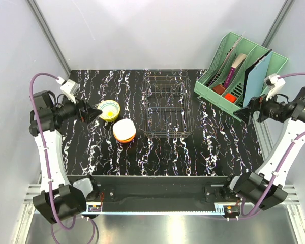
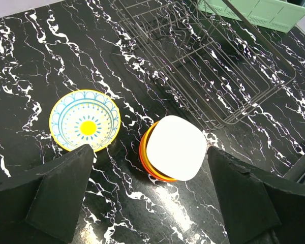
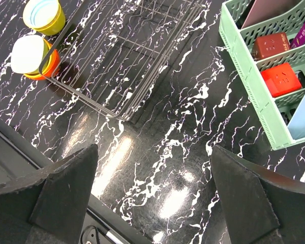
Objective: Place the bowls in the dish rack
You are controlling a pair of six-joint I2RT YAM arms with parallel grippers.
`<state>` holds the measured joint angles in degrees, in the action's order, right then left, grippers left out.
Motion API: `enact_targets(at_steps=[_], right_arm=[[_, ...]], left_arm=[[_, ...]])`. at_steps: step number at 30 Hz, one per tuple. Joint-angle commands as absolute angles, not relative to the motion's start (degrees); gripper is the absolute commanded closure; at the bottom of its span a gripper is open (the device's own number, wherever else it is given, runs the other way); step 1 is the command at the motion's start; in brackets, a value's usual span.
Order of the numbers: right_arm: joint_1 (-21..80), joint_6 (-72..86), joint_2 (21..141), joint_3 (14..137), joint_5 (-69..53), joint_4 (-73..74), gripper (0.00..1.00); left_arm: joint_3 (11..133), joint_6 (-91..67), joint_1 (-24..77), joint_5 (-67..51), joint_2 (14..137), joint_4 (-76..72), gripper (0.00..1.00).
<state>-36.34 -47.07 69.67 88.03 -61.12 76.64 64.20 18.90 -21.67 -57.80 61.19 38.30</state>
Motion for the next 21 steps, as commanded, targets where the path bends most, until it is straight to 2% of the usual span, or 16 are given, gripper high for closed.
enact_targets(at_steps=[1,6,13,17,18,21], right_arm=[[-36.21,-47.99,68.82,87.28,-64.07,83.06,0.0],[-36.21,-47.29,69.17,86.66,-65.65,82.79,0.0],[-34.99,-42.29,66.01,84.38,-63.03,77.97,0.0],[-25.43,-32.63,60.31,78.77,-54.95,67.61,0.0],[-20.27,-29.13,58.47,77.62,-52.84,63.32,0.0],[-15.66,-25.07,58.0,75.76,-49.13,59.6,0.0]], left_arm=[[63.2,17.31,-21.97,-58.62,60.11,34.28,0.01],[61.08,25.84,-21.53,-60.73,64.92,36.39,0.01],[70.83,16.18,-19.43,-46.86,79.53,33.15,0.01],[71.37,14.68,-10.83,-32.73,80.86,28.22,0.01],[71.54,14.42,-9.42,-27.56,81.99,27.34,0.01],[73.47,13.01,-6.07,-24.61,86.11,24.79,0.01]])
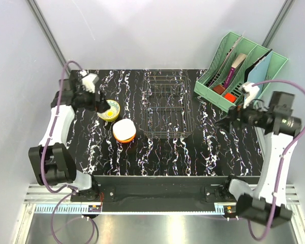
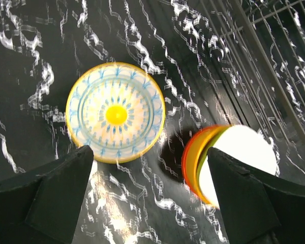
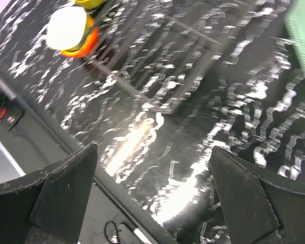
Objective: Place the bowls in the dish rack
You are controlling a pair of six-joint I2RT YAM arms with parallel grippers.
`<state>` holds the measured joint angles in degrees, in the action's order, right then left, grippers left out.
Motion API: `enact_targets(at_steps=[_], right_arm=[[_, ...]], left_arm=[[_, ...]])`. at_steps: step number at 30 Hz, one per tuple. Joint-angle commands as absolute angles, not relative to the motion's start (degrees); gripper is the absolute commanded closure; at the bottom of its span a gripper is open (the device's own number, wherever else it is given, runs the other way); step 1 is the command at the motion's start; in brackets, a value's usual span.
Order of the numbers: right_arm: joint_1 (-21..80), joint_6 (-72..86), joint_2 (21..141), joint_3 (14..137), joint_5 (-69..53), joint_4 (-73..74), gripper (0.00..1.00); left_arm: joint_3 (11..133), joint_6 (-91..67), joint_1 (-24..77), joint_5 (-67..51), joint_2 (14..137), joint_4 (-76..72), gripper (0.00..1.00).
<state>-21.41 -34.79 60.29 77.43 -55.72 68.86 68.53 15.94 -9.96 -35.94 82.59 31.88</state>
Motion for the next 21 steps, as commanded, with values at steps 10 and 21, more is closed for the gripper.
enact_targets(at_steps=[10,21], right_arm=[[-11.87,-23.55,61.08,74.89,-47.55,58.1,0.0],[-10.64,-23.73,61.52,72.69,-44.3,57.31,0.0]], left_arm=[[82.0,12.13,-4.92,-10.82,99.75,22.59,0.01],[82.97,11.16,-5.01,-10.19,105.73,21.27,0.1]])
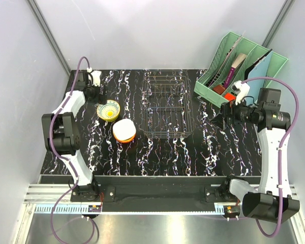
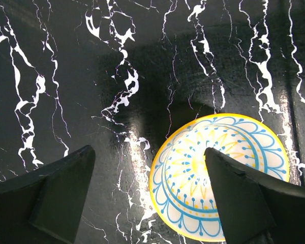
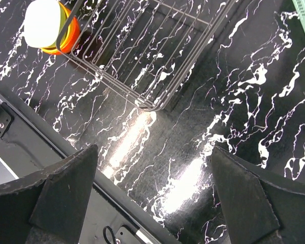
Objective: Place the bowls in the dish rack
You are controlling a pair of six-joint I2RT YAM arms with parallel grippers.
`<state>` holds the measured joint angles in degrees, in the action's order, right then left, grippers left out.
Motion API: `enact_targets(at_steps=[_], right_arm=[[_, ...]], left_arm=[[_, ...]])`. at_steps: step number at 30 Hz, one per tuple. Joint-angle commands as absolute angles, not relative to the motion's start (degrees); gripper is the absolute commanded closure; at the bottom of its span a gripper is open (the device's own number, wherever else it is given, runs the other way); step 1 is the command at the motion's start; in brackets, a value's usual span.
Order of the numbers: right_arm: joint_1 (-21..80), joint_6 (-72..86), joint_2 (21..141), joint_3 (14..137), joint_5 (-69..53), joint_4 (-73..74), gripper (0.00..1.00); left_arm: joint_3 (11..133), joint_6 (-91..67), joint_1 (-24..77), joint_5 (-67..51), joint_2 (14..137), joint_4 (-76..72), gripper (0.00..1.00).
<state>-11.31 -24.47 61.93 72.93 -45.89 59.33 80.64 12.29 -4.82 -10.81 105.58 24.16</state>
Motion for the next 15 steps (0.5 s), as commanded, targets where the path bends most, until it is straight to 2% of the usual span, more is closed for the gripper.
enact_targets(at_steps=[1,4,12,15], right_arm=[[-10.55,-23.64,61.61,72.69,-44.21,57.3,0.0],[-10.28,-23.2,61.7,72.77,-44.3,57.13,0.0],[-9.58,-22.76,61.08,72.16,-44.03,57.04,0.0],[-9.49,-22.68,60.82,72.07,-43.68,57.04,0.0]], left_arm=[[82.71,11.25,-5.01,-10.72,105.47,21.27,0.17],[81.48,11.86,-4.92,-12.83,104.59,21.36,0.25],[79.89,16.16,-4.92,-13.71,105.2,23.11,0.31],[79.8,17.31,-5.01,-13.18,106.34,23.2,0.41]])
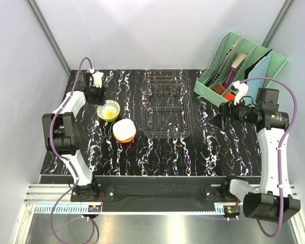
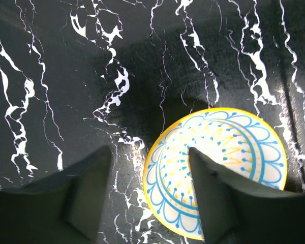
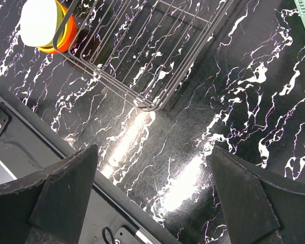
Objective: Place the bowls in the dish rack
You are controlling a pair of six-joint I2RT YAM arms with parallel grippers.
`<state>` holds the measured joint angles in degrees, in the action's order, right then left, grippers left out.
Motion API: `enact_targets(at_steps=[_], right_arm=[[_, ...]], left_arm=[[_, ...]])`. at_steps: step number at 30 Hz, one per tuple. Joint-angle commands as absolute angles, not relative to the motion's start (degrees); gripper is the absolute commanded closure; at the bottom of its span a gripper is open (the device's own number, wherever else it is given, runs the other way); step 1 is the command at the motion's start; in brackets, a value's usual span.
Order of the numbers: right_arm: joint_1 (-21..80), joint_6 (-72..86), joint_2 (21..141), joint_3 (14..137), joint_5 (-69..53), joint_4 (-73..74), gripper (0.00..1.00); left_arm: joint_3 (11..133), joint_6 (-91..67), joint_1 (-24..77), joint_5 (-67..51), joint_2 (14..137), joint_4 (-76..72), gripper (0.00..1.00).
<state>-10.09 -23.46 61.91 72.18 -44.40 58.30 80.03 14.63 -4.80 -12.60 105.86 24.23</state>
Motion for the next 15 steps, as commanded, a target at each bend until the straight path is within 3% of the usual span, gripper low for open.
enact_targets(at_steps=[1,11,15], right_arm=[[-9.49,-22.59,60.82,72.07,-43.51,57.04,0.0],[-8.96,-21.89,61.08,71.98,-43.33,56.69,0.0],[-8.7,-21.36,60.91,71.54,-43.24,56.16,0.0]], left_arm=[[79.8,17.58,-4.92,-13.1,106.7,23.46,0.43],[79.37,19.68,-4.92,-16.17,107.84,25.57,0.5],[79.01,20.21,-4.92,-16.61,108.11,25.93,0.69]])
